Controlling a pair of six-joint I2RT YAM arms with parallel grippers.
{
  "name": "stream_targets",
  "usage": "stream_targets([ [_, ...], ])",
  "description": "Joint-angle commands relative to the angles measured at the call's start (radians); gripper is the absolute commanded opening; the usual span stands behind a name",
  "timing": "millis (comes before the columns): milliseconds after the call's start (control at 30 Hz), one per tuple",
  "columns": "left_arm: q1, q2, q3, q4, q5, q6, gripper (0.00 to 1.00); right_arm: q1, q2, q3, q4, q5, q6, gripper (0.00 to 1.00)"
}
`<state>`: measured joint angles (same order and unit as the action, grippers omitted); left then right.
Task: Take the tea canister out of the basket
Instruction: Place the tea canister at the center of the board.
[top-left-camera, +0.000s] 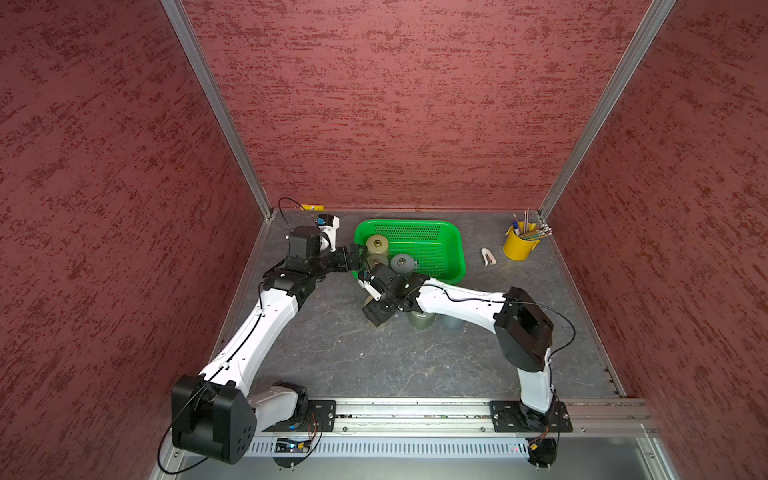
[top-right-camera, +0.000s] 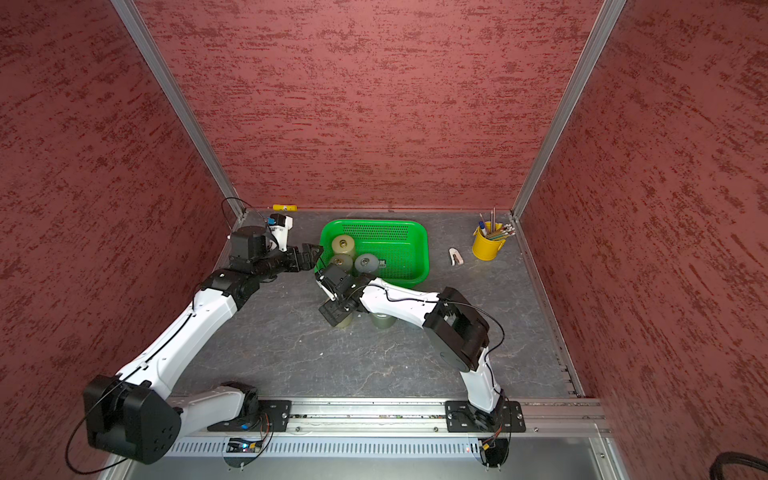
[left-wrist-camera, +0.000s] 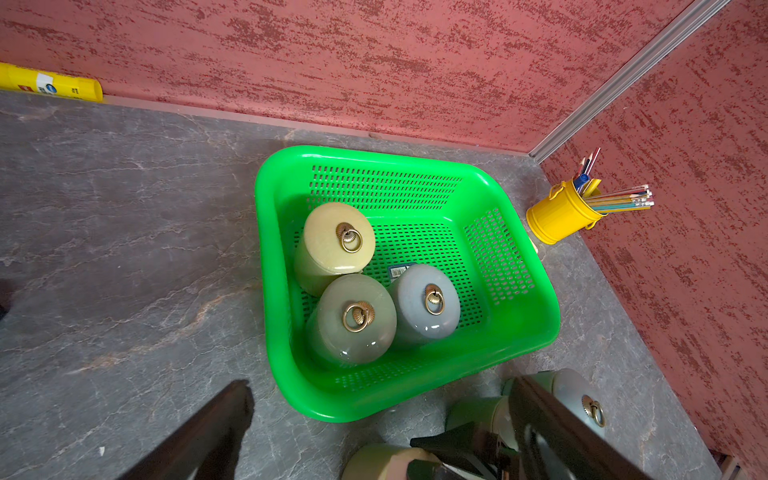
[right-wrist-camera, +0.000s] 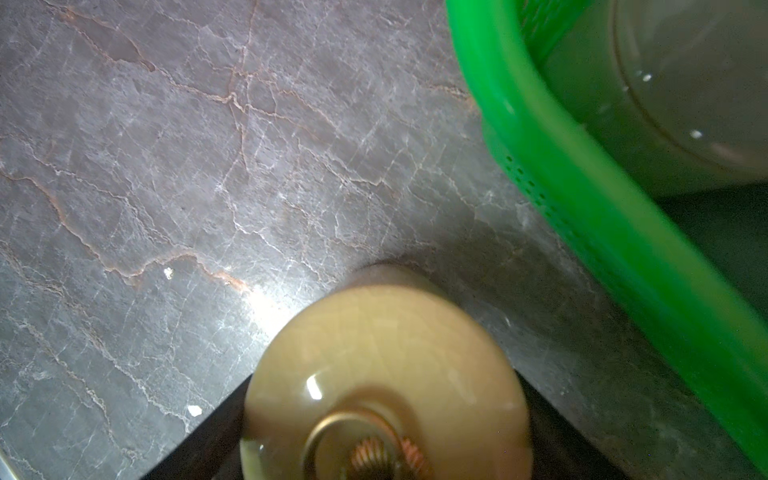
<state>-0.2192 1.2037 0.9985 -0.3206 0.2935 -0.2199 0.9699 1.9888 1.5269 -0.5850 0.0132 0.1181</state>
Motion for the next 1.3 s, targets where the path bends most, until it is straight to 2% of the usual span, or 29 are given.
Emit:
stream_targets([
  [0, -0.008, -0.007, -0.008, 0.025, -0.002, 0.012, 1.00, 0.011, -0.017, 0.029, 0.028, 0.020, 0.021, 0.85],
  [100, -0.010, -0.007, -0.006, 0.021, -0.004, 0.013, 1.00, 0.010, -0.041, 0.004, 0.054, 0.021, 0.027, 0.97],
  [133, -0.011, -0.007, -0.007, 0.021, -0.006, 0.013, 1.00, 0.010, -0.045, -0.005, 0.061, 0.020, 0.029, 0.99],
  [400, -0.016, -0.014, -0.006, 0.011, -0.021, 0.019, 1.00, 0.010, -0.098, -0.042, 0.100, 0.029, 0.031, 0.99],
  [567, -0.018, -0.022, -0.004, 0.016, -0.058, 0.011, 1.00, 0.007, -0.171, -0.054, 0.096, 0.089, 0.009, 0.99],
  [633, -0.041, -0.020, 0.003, 0.019, -0.107, 0.003, 1.00, -0.004, -0.190, -0.036, 0.063, 0.114, 0.002, 0.99],
  [867, -0.157, 0.062, 0.055, -0.013, -0.138, 0.081, 1.00, -0.094, -0.227, -0.013, 0.002, 0.156, 0.008, 0.99],
  [1033, -0.175, 0.079, 0.057, -0.002, -0.120, 0.083, 1.00, -0.176, -0.212, 0.026, -0.042, 0.151, 0.015, 0.98],
  [1267, -0.175, 0.074, 0.057, 0.008, -0.061, 0.095, 1.00, -0.260, -0.085, 0.167, -0.112, 0.091, -0.014, 0.99],
])
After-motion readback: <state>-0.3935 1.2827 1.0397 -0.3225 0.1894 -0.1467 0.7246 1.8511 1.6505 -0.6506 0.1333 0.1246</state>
